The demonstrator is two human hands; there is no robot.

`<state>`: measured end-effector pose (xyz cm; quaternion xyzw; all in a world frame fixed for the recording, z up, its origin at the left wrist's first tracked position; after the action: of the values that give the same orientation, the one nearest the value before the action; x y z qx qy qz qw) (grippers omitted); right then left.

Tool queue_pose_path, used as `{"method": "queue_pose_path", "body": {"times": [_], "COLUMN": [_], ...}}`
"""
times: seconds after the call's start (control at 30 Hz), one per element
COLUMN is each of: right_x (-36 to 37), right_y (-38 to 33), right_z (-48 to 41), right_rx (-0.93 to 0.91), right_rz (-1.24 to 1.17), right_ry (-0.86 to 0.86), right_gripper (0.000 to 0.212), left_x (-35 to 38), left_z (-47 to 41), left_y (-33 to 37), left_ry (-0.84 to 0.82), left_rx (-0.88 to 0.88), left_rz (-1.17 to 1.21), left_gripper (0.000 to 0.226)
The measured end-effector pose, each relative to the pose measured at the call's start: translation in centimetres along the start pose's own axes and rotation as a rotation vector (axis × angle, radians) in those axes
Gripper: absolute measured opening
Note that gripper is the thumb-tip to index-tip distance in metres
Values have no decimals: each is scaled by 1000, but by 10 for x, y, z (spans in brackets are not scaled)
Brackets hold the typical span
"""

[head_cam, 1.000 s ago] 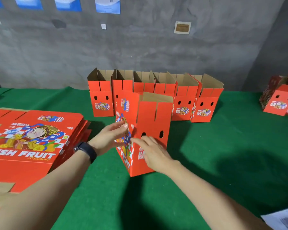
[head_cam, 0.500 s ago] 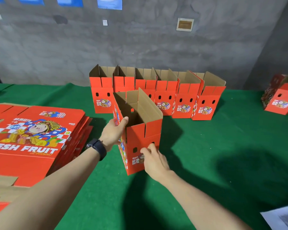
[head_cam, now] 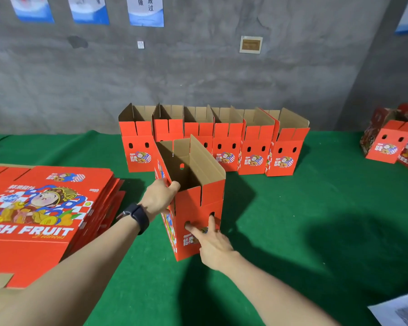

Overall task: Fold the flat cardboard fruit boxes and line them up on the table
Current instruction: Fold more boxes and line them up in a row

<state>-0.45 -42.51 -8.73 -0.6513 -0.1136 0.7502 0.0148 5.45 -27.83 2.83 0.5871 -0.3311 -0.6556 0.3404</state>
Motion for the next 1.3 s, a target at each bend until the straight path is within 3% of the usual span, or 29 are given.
{"method": "queue_pose_path", "body": {"times": [0.1,0.3,0.43,0.6,0.8,0.93,1.0,1.13,1.3], "right_x": [-1,-1,-17,-36,-45,-42,-41,-43,-45], "right_y": [-5,16,67,143,221,264,286,323,343], "right_z": [-5,-10,-5,17,49,65,71,71,50], "right_rx": [19,154,278,433,577,624,651,684,647], "right_rz": [-26,-38,-27,4,19,-26,-31,-67,-87], "right_ry": [33,130,220,282,282,342,367,380,396], "right_gripper": [77,76,71,61,59,35,33,38,30], "left_x": [-1,12,60,129,204,249,269,300,309], "left_z": [-5,-2,1,0,-5,-3,0,1,-22], "left_y": [-1,12,53,100,142,170,178,175,145], "left_ry": [-30,-233,-362,-394,-479,-503,-542,-647,-602], "left_rx": [-12,0,106,171,226,283,301,397,426], "left_rz": [59,431,437,449,363,267,229,67,-175], "left_gripper": [31,26,33,40,41,51,54,55,63]}}
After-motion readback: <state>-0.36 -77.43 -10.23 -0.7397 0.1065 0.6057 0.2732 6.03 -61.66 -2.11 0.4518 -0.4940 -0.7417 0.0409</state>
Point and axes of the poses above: each hand's wrist, its own z-axis away from the middle knuckle, its own x-axis out of the palm, y = z × x, the point moved 2 cm from there along -z, towards the middle knuckle, and after that the axes turned 3 degrees about -x, right-handed, at the moved point
